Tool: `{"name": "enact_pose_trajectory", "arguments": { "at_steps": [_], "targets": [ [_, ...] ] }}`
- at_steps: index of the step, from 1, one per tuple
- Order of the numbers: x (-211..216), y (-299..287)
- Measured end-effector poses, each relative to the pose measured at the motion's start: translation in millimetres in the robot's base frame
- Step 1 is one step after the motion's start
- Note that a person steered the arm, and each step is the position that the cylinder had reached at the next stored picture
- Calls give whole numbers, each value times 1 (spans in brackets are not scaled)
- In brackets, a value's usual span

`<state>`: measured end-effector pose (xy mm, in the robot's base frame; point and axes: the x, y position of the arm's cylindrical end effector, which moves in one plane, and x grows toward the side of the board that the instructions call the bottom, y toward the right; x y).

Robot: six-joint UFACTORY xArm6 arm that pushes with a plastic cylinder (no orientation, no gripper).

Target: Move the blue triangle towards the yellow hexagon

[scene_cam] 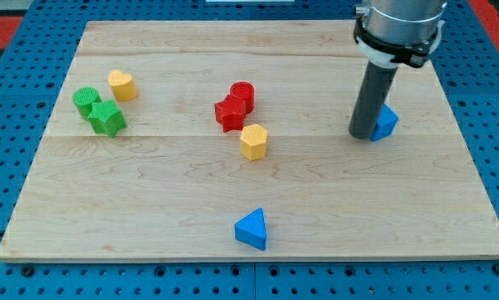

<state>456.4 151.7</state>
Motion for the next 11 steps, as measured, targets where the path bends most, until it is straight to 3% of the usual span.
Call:
{"name": "enact_pose_trajectory", "arguments": {
  "at_steps": [2,4,7,9,11],
  "targets": [
    [157,-7],
    [162,-47],
    [162,-157],
    [102,-170],
    [87,-221]
  ]
}}
